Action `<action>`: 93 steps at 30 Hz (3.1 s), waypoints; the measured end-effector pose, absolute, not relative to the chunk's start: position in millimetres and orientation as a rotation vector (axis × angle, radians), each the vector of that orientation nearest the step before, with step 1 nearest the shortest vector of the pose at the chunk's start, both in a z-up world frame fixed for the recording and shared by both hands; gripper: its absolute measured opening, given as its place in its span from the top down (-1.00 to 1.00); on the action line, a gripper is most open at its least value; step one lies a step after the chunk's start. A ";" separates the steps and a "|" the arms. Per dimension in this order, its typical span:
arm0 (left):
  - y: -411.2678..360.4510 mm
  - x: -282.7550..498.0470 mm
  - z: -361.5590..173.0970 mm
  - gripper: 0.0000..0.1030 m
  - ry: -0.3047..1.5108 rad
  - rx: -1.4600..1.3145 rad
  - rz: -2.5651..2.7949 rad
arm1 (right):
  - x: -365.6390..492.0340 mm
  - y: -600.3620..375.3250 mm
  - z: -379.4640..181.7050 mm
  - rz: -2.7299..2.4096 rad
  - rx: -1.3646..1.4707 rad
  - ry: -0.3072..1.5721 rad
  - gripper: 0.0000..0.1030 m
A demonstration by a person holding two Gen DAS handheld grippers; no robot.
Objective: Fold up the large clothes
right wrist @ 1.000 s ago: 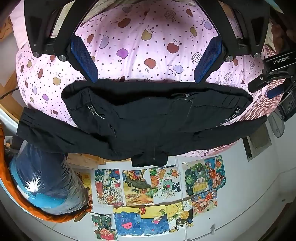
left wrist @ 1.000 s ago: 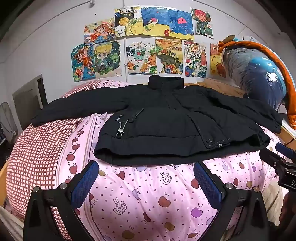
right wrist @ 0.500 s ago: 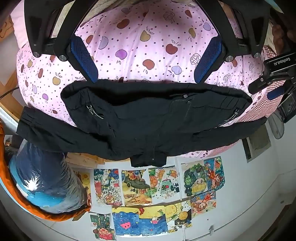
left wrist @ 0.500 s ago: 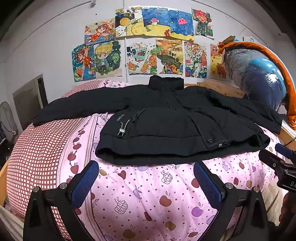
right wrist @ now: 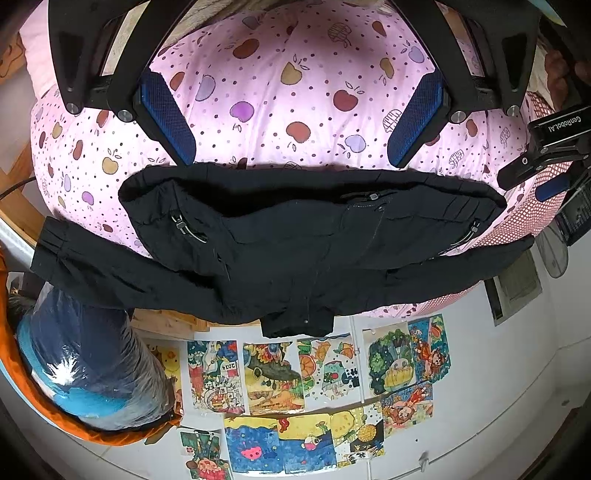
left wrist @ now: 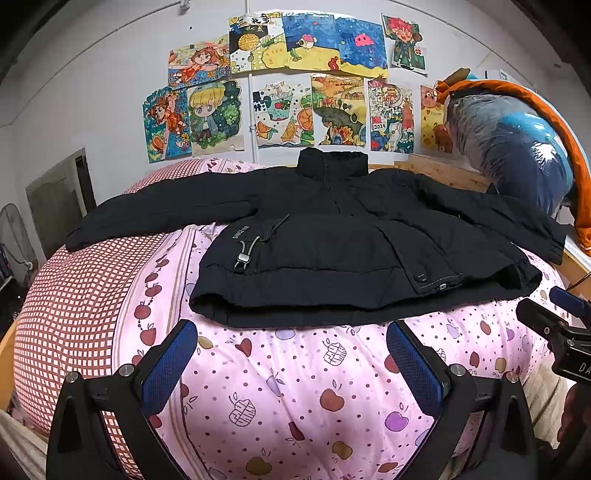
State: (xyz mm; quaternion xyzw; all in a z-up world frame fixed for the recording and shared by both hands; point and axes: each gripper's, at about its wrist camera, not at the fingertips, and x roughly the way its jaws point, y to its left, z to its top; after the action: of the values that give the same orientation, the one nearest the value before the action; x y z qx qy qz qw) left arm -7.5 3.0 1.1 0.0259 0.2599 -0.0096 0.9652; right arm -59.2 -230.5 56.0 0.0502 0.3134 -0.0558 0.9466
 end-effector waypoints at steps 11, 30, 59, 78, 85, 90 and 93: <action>6.2 -3.5 -1.7 -1.00 0.527 0.051 -0.019 | -61.0 -228.5 52.9 -0.114 0.100 0.637 -0.98; 5.2 -3.1 -1.4 -1.00 0.527 0.052 -0.017 | -62.1 -224.3 53.8 -0.112 0.090 0.640 -0.98; 5.8 -2.2 -2.4 -1.00 0.534 0.054 -0.017 | -63.1 -219.6 53.9 -0.117 0.082 0.650 -0.98; 8.8 27.5 28.6 -1.00 0.629 0.065 -0.013 | -49.8 -214.3 84.8 -0.184 0.019 0.717 -0.98; -11.2 42.1 69.9 -1.00 0.728 0.186 -0.156 | -45.3 -221.8 128.5 -0.122 0.027 0.766 -0.98; -35.9 49.2 125.1 -1.00 0.655 0.233 -0.238 | -29.1 -227.5 180.9 -0.119 -0.019 0.812 -0.98; -43.6 55.4 140.7 -1.00 0.614 0.191 -0.271 | -11.6 -232.4 199.1 -0.207 -0.067 0.810 -0.98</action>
State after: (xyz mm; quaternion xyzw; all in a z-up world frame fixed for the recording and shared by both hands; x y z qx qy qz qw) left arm 55.4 -43.6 140.7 0.0934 0.3007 -0.1328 0.9398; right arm -11.6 -232.4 199.1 -0.0326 0.3932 -0.1006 0.9134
